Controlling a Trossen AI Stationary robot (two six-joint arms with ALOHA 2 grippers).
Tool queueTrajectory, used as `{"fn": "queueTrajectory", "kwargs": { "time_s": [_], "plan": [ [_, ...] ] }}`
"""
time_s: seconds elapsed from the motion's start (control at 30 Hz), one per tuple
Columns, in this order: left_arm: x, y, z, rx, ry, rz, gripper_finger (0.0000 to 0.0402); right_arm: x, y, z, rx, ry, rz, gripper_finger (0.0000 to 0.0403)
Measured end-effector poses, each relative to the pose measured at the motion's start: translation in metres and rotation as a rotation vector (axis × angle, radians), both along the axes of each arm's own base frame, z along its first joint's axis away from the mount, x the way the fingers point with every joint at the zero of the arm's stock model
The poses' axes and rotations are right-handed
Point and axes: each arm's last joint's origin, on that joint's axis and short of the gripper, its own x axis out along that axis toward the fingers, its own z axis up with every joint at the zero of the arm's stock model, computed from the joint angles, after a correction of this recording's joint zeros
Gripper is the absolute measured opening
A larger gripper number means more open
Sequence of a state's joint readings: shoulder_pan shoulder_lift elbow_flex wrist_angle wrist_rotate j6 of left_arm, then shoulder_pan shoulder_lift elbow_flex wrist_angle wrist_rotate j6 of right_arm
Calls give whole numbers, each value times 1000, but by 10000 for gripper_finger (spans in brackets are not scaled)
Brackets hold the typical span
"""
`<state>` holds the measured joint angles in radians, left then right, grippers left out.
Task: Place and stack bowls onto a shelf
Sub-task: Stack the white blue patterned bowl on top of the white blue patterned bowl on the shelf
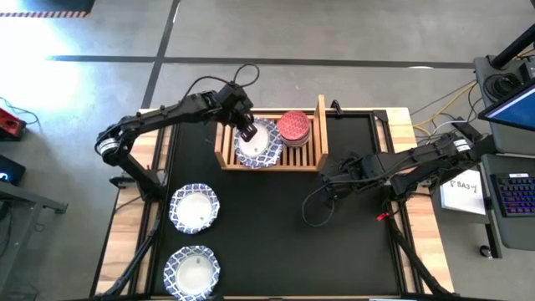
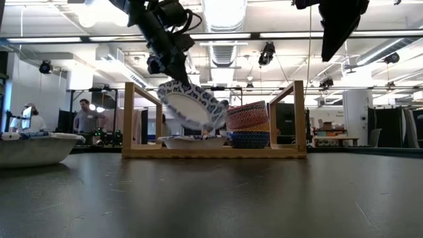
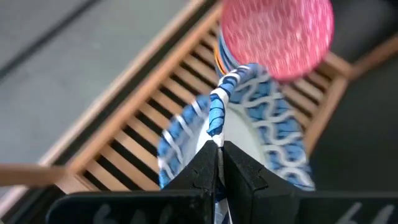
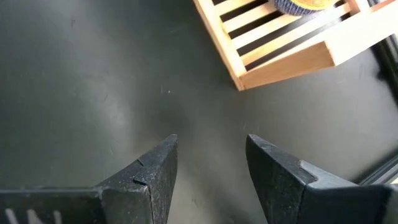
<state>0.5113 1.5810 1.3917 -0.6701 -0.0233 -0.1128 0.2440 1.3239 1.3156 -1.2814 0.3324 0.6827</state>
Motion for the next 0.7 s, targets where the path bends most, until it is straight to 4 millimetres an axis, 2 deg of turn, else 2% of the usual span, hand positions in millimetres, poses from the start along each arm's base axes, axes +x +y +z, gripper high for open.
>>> {"fn": "queueTrajectory", "kwargs": {
  "time_s": [0.3, 0.7],
  "plan": [
    [1, -1, -20, -61, 52, -24, 0, 0, 0, -2, 9, 8, 3, 178],
    [23, 21, -61, -52, 145, -27, 6, 0, 0, -2, 12, 5, -7, 178]
  ]
}}
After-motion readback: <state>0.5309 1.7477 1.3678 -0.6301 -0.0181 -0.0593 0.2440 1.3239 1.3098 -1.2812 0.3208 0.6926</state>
